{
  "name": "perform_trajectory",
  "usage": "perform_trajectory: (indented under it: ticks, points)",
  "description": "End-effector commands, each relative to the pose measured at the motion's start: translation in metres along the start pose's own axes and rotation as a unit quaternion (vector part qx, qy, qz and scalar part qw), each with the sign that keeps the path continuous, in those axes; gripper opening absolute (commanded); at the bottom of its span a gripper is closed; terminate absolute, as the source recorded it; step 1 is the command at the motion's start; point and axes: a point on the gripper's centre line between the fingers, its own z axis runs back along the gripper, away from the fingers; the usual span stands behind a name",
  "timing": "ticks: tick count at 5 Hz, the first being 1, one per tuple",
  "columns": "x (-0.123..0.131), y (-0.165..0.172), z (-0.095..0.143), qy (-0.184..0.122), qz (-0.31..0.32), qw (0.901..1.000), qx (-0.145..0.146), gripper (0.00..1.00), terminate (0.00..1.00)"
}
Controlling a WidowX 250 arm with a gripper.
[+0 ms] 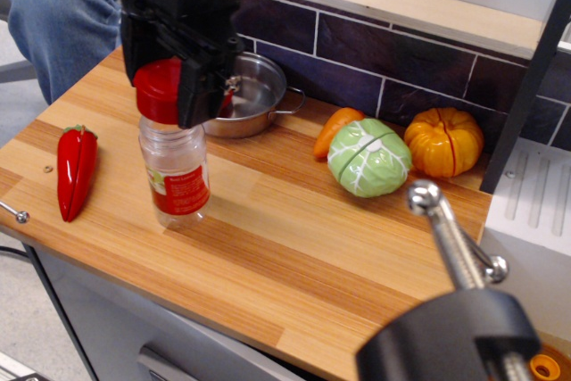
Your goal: Put cap on container
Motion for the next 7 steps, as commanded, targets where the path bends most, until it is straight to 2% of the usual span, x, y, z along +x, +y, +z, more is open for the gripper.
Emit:
perform_trajectory:
  ticks: [1,2,3,4,5,6,7]
  points:
    - [0.014,0.004,-0.012,-0.054,0.014,0.9978,0.036,0.00,0.00]
    - [0.019,0.006,-0.024,-0.071,0.013,0.9966,0.039,0.00,0.00]
    - [0.015,0.011,-0.020,-0.060,-0.001,0.9972,0.045,0.00,0.00]
    - [0.006,0.022,-0.019,-0.052,-0.013,0.9979,0.037,0.00,0.00]
    - [0.000,0.024,-0.016,-0.066,-0.005,0.9978,0.006,0.00,0.00]
    - [-0.003,0.026,-0.018,-0.102,0.001,0.9941,-0.038,0.00,0.00]
    - [0.004,0.025,-0.032,-0.164,0.007,0.9833,-0.078,0.00,1.00]
